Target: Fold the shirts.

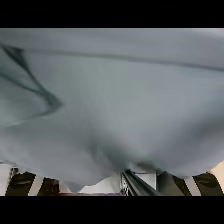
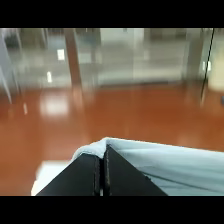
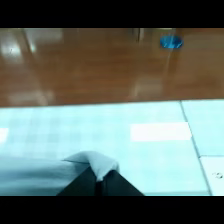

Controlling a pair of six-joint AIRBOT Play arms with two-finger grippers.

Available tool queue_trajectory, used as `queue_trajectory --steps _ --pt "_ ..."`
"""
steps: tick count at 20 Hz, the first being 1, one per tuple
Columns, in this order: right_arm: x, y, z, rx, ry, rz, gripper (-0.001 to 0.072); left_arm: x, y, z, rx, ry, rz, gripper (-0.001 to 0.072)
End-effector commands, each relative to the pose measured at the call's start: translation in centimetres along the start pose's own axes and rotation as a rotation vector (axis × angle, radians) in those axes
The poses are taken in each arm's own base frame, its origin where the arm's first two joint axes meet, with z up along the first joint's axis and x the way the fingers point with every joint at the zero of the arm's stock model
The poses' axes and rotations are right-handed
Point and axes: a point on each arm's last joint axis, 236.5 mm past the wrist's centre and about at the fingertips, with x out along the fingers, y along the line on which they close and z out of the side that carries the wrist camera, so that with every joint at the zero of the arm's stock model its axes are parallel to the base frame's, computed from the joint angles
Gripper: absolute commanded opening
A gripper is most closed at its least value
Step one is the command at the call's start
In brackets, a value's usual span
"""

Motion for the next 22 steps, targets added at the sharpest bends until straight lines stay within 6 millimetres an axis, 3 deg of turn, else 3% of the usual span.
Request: queue_trajectory --steps 1,5,9,11,14,18,20,22 --pt "5.9 0.7 -3.1 0.028 0.111 0.075 0.0037 5.8 0.9 -8.0 -0.059 0.203 0.013 0.002" --pt "17.1 -0.1 -7.9 0.086 0.281 0.128 0.0037 14.8 1.5 -15.9 -0.192 0.315 0.02 0.0019" --pt "29.3 0.6 -9.3 0.199 0.315 0.244 0.0037 23.8 1.8 -21.9 -0.346 0.406 0.03 0.002" --pt "35.2 0.5 -11.1 0.301 0.36 0.273 0.0037 27.6 1.3 -25.5 -0.368 0.468 0.024 0.002" --pt "42.0 1.8 -13.9 0.414 0.438 0.367 0.0037 32.4 -0.7 -30.1 -0.481 0.525 0.0 0.002" --pt "49.7 2.6 -16.7 0.494 0.513 0.371 0.0037 37.0 -1.9 -34.8 -0.709 0.566 0.033 0.002" --pt "52.4 3.0 -17.5 0.545 0.534 0.366 0.0037 37.6 -2.4 -37.3 -0.75 0.617 0.04 0.002" --pt "53.8 3.2 -18.5 0.625 0.573 0.366 0.0037 36.8 -3.5 -40.4 -0.768 0.731 0.035 0.0021"
